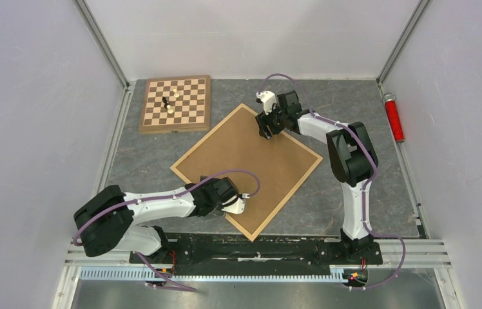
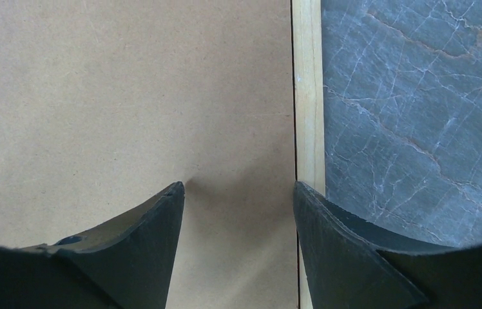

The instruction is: Put the photo into the frame

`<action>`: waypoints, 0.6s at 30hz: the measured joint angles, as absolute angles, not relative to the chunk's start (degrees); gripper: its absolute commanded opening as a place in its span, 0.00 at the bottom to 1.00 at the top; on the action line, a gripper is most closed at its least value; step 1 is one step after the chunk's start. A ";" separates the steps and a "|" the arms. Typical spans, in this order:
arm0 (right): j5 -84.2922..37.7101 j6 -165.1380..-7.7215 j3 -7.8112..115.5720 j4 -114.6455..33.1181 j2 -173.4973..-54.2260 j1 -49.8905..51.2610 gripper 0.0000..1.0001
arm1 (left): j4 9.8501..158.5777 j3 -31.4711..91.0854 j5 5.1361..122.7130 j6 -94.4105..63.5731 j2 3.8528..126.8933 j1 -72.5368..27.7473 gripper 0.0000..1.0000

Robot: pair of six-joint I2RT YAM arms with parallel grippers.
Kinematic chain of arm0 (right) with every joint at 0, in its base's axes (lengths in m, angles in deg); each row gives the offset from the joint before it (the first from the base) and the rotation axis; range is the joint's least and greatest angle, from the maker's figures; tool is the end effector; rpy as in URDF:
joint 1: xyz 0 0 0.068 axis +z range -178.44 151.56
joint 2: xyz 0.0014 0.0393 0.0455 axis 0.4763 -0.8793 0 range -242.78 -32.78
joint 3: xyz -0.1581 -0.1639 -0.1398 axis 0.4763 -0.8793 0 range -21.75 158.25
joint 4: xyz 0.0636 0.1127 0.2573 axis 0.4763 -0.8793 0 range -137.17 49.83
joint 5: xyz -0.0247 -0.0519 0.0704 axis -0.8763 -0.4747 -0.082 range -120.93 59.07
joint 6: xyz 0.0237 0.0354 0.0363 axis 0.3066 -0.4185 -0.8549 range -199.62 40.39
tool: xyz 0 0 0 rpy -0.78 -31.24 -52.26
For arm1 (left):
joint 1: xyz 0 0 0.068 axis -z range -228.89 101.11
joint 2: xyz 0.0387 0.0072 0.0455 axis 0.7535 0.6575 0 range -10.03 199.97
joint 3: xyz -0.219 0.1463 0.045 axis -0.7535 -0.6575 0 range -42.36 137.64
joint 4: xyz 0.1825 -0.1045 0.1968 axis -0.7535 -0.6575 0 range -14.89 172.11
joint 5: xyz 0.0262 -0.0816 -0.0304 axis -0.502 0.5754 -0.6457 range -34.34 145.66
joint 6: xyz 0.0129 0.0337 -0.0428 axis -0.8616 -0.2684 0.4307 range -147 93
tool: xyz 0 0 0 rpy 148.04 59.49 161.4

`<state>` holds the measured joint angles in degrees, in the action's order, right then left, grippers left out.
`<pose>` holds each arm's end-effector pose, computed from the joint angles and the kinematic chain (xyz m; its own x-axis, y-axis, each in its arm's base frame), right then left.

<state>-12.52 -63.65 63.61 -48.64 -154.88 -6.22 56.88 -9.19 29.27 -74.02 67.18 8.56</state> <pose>0.4488 0.1966 0.1385 -0.4762 -0.4766 -0.7389 -0.7238 0.6897 0.0216 0.1432 -0.1925 0.1169 0.1475 0.9871 0.0629 0.8251 -0.1579 0.5424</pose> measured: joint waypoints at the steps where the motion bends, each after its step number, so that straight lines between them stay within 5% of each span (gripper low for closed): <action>1: -12.28 -63.71 63.35 -48.09 -154.88 -6.22 0.65 | 56.88 -9.19 29.25 -74.02 67.18 8.56 0.82; 18: -10.27 -63.65 55.41 -36.51 -153.14 -6.44 0.60 | 56.92 -8.91 28.75 -74.02 68.03 8.58 0.82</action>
